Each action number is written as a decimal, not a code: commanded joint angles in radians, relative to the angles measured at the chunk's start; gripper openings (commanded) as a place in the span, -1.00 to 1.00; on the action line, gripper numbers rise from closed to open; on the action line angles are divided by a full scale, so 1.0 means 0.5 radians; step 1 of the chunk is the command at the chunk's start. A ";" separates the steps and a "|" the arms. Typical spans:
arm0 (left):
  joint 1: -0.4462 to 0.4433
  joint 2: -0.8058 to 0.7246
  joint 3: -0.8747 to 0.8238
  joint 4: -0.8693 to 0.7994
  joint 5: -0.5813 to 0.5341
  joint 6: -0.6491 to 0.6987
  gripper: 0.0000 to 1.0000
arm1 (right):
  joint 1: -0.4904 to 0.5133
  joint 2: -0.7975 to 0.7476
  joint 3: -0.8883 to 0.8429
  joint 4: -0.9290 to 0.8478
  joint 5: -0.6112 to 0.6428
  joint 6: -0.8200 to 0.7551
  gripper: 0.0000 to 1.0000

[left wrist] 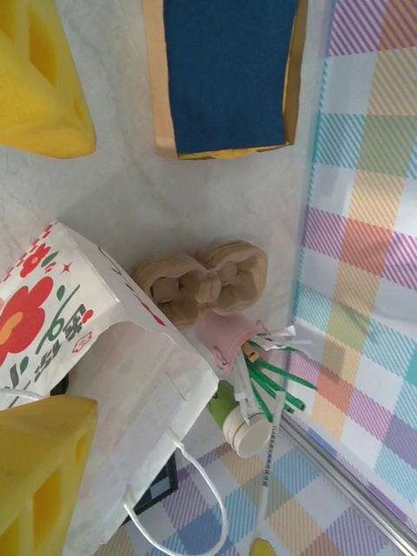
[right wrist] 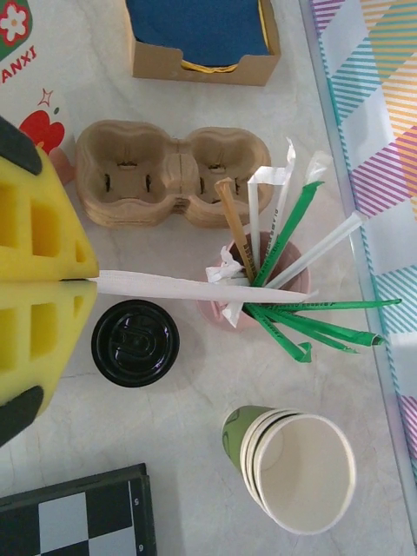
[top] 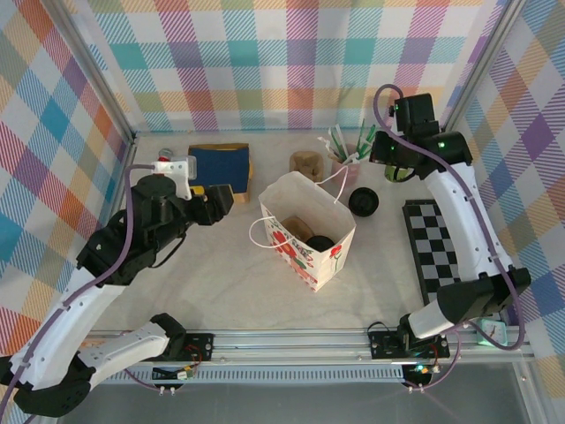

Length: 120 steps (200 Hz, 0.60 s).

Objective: Pack the takeout coffee

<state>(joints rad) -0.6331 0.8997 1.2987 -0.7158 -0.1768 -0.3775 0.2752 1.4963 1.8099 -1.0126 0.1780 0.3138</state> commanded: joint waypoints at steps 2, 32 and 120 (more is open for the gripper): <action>0.014 -0.070 -0.056 0.096 -0.031 0.029 0.45 | 0.042 -0.054 0.088 -0.042 0.071 0.004 -1.00; 0.014 -0.090 -0.076 0.107 -0.030 0.028 0.45 | 0.089 -0.080 0.143 -0.072 0.097 -0.003 -1.00; 0.014 -0.135 -0.103 0.098 -0.055 0.040 0.45 | 0.230 -0.175 0.226 -0.128 0.237 -0.023 -1.00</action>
<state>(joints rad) -0.6331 0.8509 1.2526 -0.6964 -0.1932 -0.3740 0.3729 1.4395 1.8915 -1.0588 0.2588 0.3122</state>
